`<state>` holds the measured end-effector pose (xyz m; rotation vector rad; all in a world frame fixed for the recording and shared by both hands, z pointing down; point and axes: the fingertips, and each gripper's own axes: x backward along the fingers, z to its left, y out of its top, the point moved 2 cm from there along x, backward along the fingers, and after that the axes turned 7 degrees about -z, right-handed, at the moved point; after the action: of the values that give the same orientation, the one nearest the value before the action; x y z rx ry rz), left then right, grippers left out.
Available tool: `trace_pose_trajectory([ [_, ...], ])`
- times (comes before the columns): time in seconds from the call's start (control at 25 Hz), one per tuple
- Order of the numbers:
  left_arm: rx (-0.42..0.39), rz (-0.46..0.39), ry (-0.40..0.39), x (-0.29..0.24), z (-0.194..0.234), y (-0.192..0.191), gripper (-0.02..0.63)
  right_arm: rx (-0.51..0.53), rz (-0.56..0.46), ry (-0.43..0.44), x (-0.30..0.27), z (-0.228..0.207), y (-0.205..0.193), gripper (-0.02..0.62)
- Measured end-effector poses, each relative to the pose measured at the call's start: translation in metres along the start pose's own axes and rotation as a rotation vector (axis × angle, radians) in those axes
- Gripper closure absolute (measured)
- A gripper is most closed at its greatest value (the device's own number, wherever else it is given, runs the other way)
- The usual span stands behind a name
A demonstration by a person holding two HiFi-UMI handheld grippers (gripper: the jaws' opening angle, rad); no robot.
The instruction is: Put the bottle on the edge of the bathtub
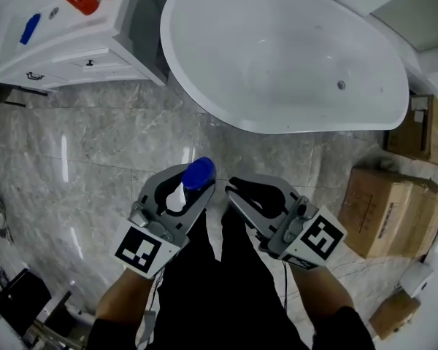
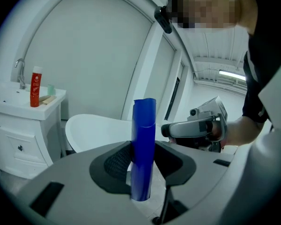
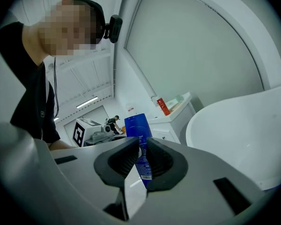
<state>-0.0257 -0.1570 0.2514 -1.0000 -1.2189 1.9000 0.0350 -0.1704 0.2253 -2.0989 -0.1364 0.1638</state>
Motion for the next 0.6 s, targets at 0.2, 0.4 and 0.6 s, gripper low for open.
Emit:
trace_pose_trajectory([
  [0.2, -0.011, -0.005, 0.042, 0.009, -0.013, 0.0, 0.445, -0.002, 0.031, 0.049, 0.015, 0.015, -0.006, 0.499],
  [0.4, 0.007, -0.027, 0.11, 0.012, -0.032, -0.008, 0.445, 0.06, 0.041, 0.066, 0.037, 0.018, -0.014, 0.5],
  [0.6, -0.025, -0.063, 0.11, 0.016, -0.033, -0.025, 0.446, 0.07, 0.062, 0.076, 0.053, 0.018, -0.043, 0.5],
])
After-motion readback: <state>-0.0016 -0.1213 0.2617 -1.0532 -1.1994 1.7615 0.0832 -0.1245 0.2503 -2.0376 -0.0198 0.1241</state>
